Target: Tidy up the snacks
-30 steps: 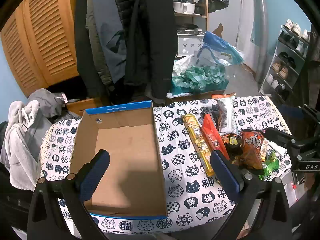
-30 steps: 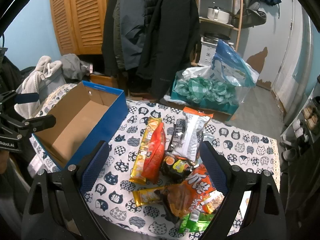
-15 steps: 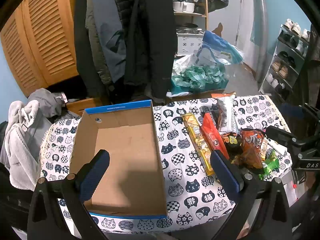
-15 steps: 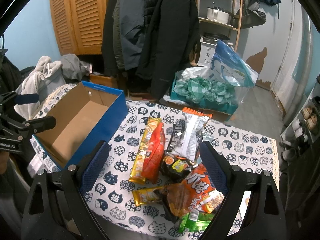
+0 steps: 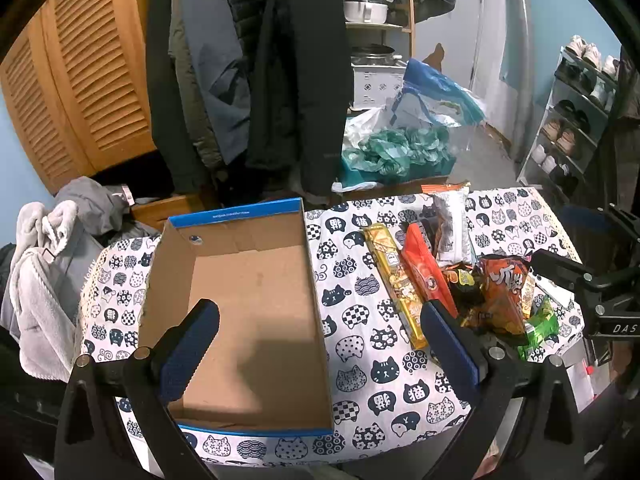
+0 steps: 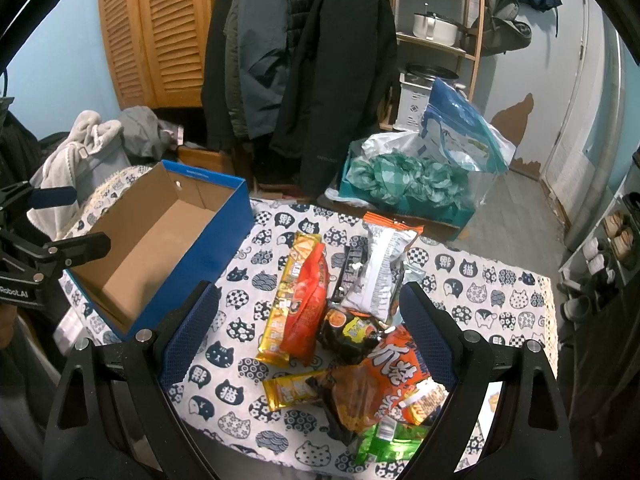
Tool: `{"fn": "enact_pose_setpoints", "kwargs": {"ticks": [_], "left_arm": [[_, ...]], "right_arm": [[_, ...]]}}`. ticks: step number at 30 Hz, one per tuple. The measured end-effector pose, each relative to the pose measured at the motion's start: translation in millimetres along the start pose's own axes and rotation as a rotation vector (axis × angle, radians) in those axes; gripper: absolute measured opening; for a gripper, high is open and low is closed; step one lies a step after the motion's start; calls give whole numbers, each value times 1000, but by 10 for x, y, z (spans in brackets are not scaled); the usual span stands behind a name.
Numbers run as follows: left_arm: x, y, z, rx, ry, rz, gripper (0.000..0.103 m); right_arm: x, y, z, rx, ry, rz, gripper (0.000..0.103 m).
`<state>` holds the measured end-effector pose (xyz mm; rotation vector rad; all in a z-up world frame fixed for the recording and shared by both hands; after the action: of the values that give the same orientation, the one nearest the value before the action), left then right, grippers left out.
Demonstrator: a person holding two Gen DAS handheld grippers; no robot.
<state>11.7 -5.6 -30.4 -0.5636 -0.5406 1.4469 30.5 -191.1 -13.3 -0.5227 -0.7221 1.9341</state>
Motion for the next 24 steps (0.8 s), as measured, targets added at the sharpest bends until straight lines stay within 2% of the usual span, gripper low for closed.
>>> {"fn": "enact_pose_setpoints", "kwargs": {"ticks": [24], "left_arm": [[-14,19,-3,7,1,0,102]], "right_arm": [[-32,15,0,5,1,-1,90]]}}
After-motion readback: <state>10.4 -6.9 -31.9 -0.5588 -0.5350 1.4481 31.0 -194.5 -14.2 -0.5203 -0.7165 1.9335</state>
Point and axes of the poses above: each gripper's, at about its wrist camera, not at the fingertips, and z roughly against the way its jaws point, x to its left, y to its underside, the point moved 3 cm from there along -z, roughly the way its jaws point, and after that the axes turned 4 degrees about z, right-handed, at the moved point
